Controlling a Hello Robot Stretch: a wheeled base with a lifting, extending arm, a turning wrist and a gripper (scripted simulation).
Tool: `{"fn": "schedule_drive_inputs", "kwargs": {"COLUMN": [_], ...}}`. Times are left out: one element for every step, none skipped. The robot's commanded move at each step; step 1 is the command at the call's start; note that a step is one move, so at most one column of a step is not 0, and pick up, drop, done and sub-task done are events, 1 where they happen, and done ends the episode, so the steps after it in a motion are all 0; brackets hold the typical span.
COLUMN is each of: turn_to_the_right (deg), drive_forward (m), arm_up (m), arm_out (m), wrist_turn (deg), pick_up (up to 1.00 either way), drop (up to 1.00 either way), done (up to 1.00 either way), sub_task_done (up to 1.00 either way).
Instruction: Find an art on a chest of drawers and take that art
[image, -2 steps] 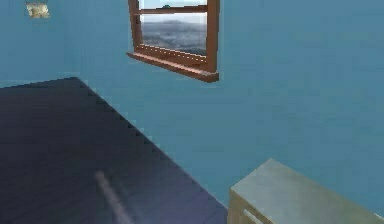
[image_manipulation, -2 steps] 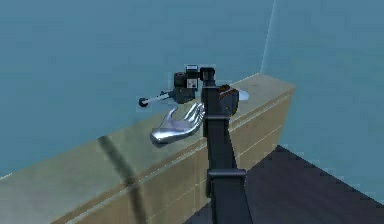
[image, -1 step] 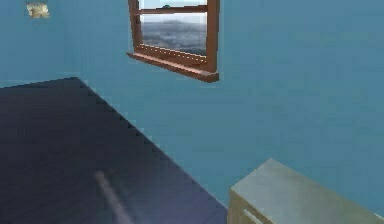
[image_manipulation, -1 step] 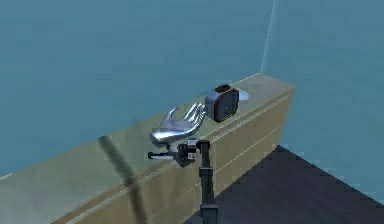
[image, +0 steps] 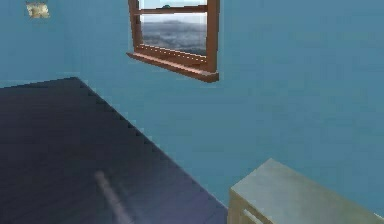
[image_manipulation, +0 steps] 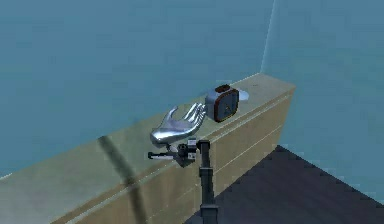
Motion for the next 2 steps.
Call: {"fn": "schedule_drive_inputs", "kwargs": {"turn_to_the_right": [0.0,0.0], "drive_forward": [0.00,0.00], "arm_up": [0.10,0.00], "arm_out": [0.00,0.00], "wrist_turn": [0.0,0.0], "pick_up": [0.00,0.00], "drop": [0.00,0.00], "done": [0.00,1.00], "sub_task_done": [0.00,0.00]}}
